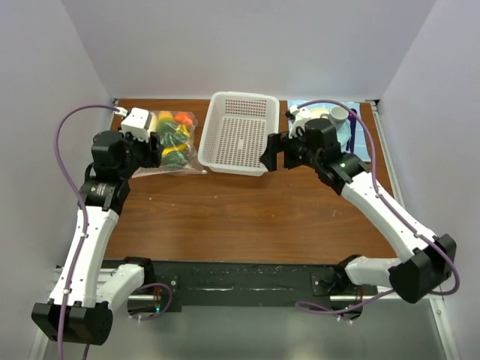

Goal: Open the zip-top bag and remove the fake food

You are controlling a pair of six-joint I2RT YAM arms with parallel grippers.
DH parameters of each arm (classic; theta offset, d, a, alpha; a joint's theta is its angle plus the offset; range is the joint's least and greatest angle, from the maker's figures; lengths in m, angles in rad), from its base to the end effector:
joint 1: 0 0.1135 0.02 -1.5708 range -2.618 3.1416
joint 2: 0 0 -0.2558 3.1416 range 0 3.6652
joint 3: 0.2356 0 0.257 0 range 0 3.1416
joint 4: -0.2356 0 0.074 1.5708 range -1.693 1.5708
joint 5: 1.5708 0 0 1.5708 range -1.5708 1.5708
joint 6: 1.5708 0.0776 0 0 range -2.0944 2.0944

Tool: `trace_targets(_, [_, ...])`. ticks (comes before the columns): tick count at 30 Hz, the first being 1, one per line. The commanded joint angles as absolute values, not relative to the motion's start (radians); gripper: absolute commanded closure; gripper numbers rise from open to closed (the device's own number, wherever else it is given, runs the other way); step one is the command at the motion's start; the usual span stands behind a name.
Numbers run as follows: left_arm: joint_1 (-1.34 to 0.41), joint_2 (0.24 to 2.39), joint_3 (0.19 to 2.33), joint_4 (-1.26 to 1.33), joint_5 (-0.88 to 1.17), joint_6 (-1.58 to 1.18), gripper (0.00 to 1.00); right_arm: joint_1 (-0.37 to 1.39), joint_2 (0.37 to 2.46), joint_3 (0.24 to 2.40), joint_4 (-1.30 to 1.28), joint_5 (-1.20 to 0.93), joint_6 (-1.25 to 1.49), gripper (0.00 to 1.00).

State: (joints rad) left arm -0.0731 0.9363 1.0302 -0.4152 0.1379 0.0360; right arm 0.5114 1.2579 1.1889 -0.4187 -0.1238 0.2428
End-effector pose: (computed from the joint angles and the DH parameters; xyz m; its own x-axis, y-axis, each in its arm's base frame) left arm 0.2532 -0.0292 0.3550 -0.3075 0.0583 -0.9498 0.2136 0.9769 -0.0092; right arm 0.2814 0.1689 0.3287 -0.5363 -0.0274 -0.8436 -0.4655 0.8433 0.2686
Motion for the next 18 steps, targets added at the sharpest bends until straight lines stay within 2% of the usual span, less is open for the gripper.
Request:
trace_targets(1, [-0.069, 0.951, 1.1, -0.477, 0.134, 0.011, 0.25, 0.515, 1.207, 1.229, -0.376, -0.219, 0.317, 0.01])
trace_targets(2, [-0.069, 0.954, 1.104, -0.489, 0.124, 0.017, 0.2, 0.515, 1.213, 1.242, -0.379, -0.259, 0.318, 0.01])
trace_targets(3, [-0.069, 0.956, 1.117, -0.495, 0.121, 0.021, 0.08, 0.515, 1.224, 1.243, -0.361, -0.325, 0.334, 0.01])
trace_targets(7, [-0.069, 0.956, 1.131, -0.509, 0.147, 0.044, 0.04, 0.538, 1.337, 1.336, -0.348, -0.425, 0.306, 0.01])
trace_targets(8, [-0.069, 0.957, 1.128, -0.506, 0.159, 0.048, 0.03, 0.567, 1.414, 1.447, -0.403, -0.37, 0.26, 0.01])
trace_targets(9, [-0.069, 0.963, 1.115, -0.502, 0.167, 0.049, 0.02, 0.609, 1.448, 1.506, -0.507, -0.148, 0.203, 0.02])
trace_targets(11, [-0.069, 0.974, 1.103, -0.485, 0.175, 0.048, 0.02, 0.731, 1.512, 1.612, -0.54, 0.048, 0.068, 0.05])
trace_targets(12, [-0.069, 0.992, 1.089, -0.477, 0.175, 0.045, 0.02, 0.748, 1.564, 1.633, -0.534, 0.122, 0.051, 0.15])
trace_targets(14, [-0.069, 1.014, 1.077, -0.448, 0.154, 0.038, 0.02, 0.753, 1.6, 1.649, -0.499, 0.236, 0.048, 0.3])
trace_targets(15, [-0.069, 1.04, 1.066, -0.442, 0.146, 0.04, 0.02, 0.752, 1.615, 1.631, -0.426, 0.248, 0.049, 0.31])
trace_targets(16, [-0.069, 1.052, 1.063, -0.428, 0.137, 0.04, 0.02, 0.75, 1.621, 1.608, -0.379, 0.267, 0.048, 0.23])
trace_targets(17, [-0.068, 1.064, 1.06, -0.422, 0.129, 0.043, 0.02, 0.75, 1.632, 1.57, -0.344, 0.261, 0.048, 0.2])
trace_targets(18, [-0.066, 1.084, 1.052, -0.419, 0.127, 0.049, 0.02, 0.75, 1.669, 1.563, -0.301, 0.253, 0.048, 0.21])
